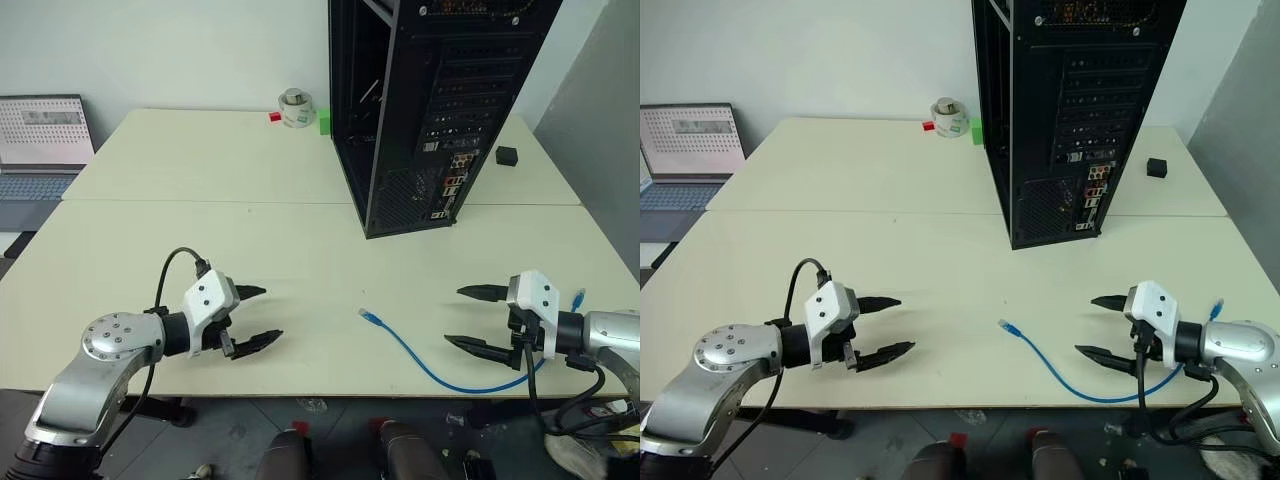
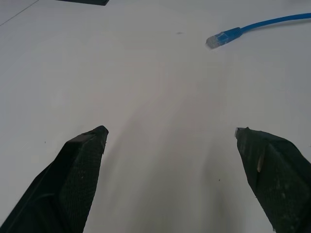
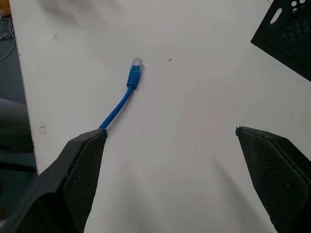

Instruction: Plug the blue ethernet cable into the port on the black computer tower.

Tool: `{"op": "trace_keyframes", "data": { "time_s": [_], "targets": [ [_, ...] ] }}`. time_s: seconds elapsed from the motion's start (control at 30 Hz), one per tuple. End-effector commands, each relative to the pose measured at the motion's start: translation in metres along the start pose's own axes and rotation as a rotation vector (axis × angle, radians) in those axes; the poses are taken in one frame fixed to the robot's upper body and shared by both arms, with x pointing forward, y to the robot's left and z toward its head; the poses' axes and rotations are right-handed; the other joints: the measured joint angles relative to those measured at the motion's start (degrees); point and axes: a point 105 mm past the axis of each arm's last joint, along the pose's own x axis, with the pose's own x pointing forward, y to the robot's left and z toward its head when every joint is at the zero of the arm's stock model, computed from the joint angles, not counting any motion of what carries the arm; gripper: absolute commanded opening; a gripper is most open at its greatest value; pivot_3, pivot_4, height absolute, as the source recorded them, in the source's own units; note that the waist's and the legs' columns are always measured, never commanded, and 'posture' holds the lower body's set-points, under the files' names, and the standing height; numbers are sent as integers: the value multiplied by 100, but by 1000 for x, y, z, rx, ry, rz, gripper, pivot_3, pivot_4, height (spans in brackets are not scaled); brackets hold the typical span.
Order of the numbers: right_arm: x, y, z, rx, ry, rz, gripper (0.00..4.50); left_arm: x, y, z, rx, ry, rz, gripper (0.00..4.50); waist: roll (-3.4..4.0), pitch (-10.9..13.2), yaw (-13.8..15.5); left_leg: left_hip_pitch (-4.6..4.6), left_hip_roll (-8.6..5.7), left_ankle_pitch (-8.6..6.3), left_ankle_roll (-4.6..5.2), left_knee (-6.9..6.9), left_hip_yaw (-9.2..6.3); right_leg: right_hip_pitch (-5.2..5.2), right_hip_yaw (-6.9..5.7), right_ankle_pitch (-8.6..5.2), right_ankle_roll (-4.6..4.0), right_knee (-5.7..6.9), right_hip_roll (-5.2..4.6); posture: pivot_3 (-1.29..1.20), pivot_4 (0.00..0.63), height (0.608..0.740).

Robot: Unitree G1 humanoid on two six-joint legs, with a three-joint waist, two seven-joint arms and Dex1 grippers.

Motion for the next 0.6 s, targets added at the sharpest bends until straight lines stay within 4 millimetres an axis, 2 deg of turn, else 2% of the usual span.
{"op": "trace_keyframes", "data": {
  "time_s": [0.03,0.33,0.6],
  "targets": [
    [-1,2,3,-42,-9,16,4500,-4,-1,11,57,-32,-9,4474,0,0,0,0,0,0,0,0,0,0,0,0,0,0,0,0,150,740],
    [-1,3,-1,-57,2,7,4500,-3,-8,7,71,-17,-40,4474,0,0,0,0,0,0,0,0,0,0,0,0,-1,0,0,0,150,740],
    [2,5,5,-43,-31,-8,4500,1,-16,6,104,-11,-86,4474,0,0,0,0,0,0,0,0,0,0,0,1,-2,1,0,0,150,740]
  ]
}}
